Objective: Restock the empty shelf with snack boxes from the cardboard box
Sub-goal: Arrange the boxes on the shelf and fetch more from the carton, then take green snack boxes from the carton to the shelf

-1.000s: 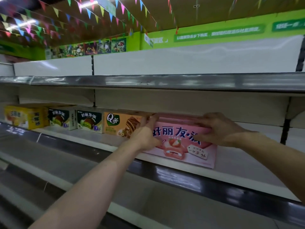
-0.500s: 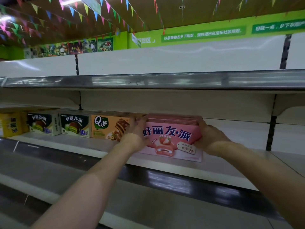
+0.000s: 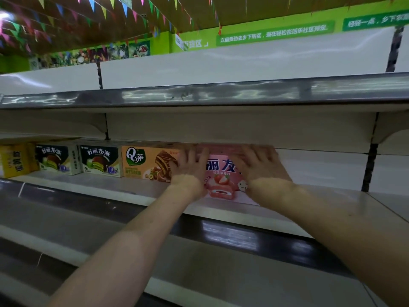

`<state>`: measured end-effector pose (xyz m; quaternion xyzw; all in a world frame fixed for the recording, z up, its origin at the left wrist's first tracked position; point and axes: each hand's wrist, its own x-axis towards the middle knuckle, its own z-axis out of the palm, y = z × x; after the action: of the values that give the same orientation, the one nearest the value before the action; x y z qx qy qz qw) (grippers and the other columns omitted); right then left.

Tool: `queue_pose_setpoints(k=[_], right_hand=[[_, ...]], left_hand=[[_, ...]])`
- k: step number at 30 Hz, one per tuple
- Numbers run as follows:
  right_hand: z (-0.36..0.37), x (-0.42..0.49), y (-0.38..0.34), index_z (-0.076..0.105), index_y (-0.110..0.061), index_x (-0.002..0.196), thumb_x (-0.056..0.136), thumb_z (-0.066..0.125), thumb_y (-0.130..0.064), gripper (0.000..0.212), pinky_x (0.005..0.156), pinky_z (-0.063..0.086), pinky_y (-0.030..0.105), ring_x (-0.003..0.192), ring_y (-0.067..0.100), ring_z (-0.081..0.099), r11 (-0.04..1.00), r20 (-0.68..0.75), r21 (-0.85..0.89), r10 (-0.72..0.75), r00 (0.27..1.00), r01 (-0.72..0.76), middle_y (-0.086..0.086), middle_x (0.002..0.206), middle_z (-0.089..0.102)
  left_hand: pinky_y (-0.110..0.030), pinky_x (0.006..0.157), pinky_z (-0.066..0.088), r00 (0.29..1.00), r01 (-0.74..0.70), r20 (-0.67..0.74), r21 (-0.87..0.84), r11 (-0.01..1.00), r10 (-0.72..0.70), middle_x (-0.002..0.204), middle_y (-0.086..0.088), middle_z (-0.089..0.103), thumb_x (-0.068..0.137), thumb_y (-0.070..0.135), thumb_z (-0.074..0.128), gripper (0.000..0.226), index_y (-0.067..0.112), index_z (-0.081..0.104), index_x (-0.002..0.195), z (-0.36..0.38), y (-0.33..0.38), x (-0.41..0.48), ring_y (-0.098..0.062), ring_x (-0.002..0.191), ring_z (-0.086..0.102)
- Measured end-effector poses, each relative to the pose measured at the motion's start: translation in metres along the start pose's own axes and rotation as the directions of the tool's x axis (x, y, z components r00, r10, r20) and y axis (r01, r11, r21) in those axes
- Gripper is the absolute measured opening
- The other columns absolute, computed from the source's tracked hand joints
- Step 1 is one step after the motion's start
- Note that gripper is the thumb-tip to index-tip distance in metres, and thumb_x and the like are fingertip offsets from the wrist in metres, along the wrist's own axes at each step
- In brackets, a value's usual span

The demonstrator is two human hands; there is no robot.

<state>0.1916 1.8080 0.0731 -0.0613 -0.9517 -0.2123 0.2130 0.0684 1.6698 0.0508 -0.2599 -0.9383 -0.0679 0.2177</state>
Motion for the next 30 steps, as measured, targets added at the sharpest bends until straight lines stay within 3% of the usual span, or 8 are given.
queue_pose_setpoints(k=[7,10,14,17,20,22,26,30], right_hand=[[0.006,-0.003,-0.01,-0.004,-0.023,0.154,0.101,0.03,-0.03,0.063,0.114,0.008,0.052,0.146,0.032,0.002,1.0,0.025,-0.003,-0.006,1.0,0.006,0.014,0.158,-0.001],[0.003,-0.005,-0.011,-0.003,-0.023,0.154,0.1,0.037,-0.028,0.067,0.114,0.009,0.054,0.146,0.033,0.003,1.0,0.056,-0.002,-0.009,0.998,0.009,0.014,0.158,0.0],[-0.011,-0.009,-0.013,0.023,-0.019,0.15,0.089,0.057,-0.021,0.07,0.114,0.011,0.053,0.146,0.033,0.004,0.995,0.027,0.1,-0.028,0.999,0.026,0.015,0.155,0.01],[-0.021,-0.017,-0.025,0.047,-0.017,0.137,0.09,0.055,-0.026,0.049,0.115,0.015,0.05,0.143,0.03,0.014,0.94,-0.121,0.333,-0.032,0.992,0.071,0.013,0.151,0.026],[-0.023,-0.026,-0.048,0.056,-0.015,0.127,0.088,0.053,-0.016,0.039,0.106,0.032,0.042,0.129,0.033,0.036,0.822,-0.171,0.558,-0.022,0.985,0.115,0.013,0.136,0.045],[-0.02,-0.035,-0.065,0.059,-0.013,0.124,0.087,0.052,-0.011,0.038,0.1,0.04,0.041,0.123,0.034,0.044,0.716,-0.182,0.681,-0.036,0.983,0.152,0.014,0.13,0.052],[-0.011,-0.066,-0.094,0.064,-0.016,0.119,0.09,0.055,-0.009,0.032,0.097,0.045,0.036,0.115,0.022,0.054,0.367,-0.122,0.917,-0.117,0.986,0.157,0.004,0.122,0.06],[0.007,-0.111,-0.13,0.069,-0.014,0.111,0.087,0.057,-0.009,0.027,0.098,0.047,0.034,0.108,0.021,0.063,0.096,-0.063,0.992,-0.216,0.974,0.085,0.006,0.113,0.069]], left_hand=[[-0.066,0.112,0.015,0.999,-0.002,-0.043,0.056,0.998,0.004,0.156,-0.01,0.01,0.071,0.048,0.079,0.112,0.026,0.001,0.149,-0.001,0.0,0.0,-0.035,0.146,0.003],[-0.065,0.113,0.013,0.999,0.023,-0.043,0.122,0.992,-0.018,0.156,-0.014,0.01,0.072,0.05,0.078,0.115,0.024,-0.001,0.151,-0.005,0.003,-0.002,-0.035,0.146,0.004],[-0.061,0.114,0.016,0.995,0.064,-0.088,0.106,0.992,-0.055,0.157,-0.017,0.011,0.082,0.052,0.067,0.106,0.023,-0.004,0.154,-0.011,0.008,-0.017,-0.033,0.146,0.01],[-0.051,0.105,0.033,0.956,0.146,-0.251,-0.034,0.989,-0.15,0.146,-0.014,0.033,0.083,0.044,0.068,0.085,0.022,0.022,0.151,-0.016,0.007,-0.038,-0.035,0.134,0.033],[-0.042,0.091,0.044,0.882,0.21,-0.356,-0.291,0.933,-0.309,0.124,-0.016,0.054,0.085,0.026,0.063,0.041,0.013,0.057,0.124,-0.021,0.002,-0.066,-0.035,0.116,0.05],[-0.034,0.078,0.043,0.815,0.269,-0.348,-0.482,0.834,-0.463,0.113,-0.014,0.06,0.087,0.02,0.06,0.025,0.011,0.062,0.111,-0.024,0.003,-0.093,-0.031,0.105,0.056],[-0.027,0.08,0.044,0.666,0.42,-0.21,-0.688,0.592,-0.716,0.11,-0.008,0.063,0.089,0.014,0.062,0.031,0.007,0.061,0.12,-0.02,0.008,-0.158,-0.024,0.103,0.06],[-0.028,0.088,0.045,0.412,0.597,-0.077,-0.73,0.332,-0.908,0.097,-0.002,0.056,0.09,0.018,0.064,0.032,0.011,0.06,0.12,-0.003,0.018,-0.231,-0.024,0.104,0.06]])
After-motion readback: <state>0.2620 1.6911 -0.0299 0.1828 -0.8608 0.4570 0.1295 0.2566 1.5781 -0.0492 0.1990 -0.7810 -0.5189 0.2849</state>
